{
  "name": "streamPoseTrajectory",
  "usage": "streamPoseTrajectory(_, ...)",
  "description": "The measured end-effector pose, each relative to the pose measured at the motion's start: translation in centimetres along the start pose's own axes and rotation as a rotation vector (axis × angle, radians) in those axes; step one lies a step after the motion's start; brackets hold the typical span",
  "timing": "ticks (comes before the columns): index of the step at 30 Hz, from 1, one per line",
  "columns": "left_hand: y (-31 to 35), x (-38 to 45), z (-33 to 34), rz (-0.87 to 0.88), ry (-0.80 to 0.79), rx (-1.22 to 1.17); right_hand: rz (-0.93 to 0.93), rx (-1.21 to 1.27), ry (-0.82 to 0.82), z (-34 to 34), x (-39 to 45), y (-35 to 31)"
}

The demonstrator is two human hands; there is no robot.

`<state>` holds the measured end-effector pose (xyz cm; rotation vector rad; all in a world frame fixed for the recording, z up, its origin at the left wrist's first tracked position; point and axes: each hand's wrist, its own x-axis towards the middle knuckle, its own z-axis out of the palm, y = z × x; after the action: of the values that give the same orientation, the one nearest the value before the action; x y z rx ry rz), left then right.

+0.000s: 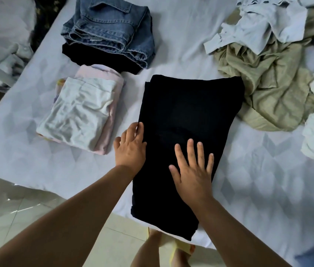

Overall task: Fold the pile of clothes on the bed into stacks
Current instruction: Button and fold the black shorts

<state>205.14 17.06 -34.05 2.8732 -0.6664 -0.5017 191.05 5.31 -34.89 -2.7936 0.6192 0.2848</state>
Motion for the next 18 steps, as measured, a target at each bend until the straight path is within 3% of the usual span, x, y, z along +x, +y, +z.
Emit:
streamPoseTrajectory(2,-0.7,-0.6,0.3,0.152,-0.019,0.091,-0.123,0.009,-0.029,-0.1,-0.6,1.3)
streamPoseTrajectory(5,-3.4,-1.5,0.8,0.732,-0.069,0.201,-0.334,0.041,-0.070,-0.2,-2.1,4.7)
streamPoseTrajectory(7,-5.5,-2.0,0.9,0.911,-0.151,0.297,-0.430,0.055,-0.115,-0.4,-3.0,7.3)
streamPoseTrajectory(13,-8.8,-2.9,0.3,0.947,-0.198,0.433,-0.588,-0.034,-0.288,-1.8,-3.9,11.7)
streamPoseTrajectory(18,-8.6,-3.8,0.9,0.771,-0.368,0.446,-0.536,-0.078,-0.328,-1.5,-4.2,11.2)
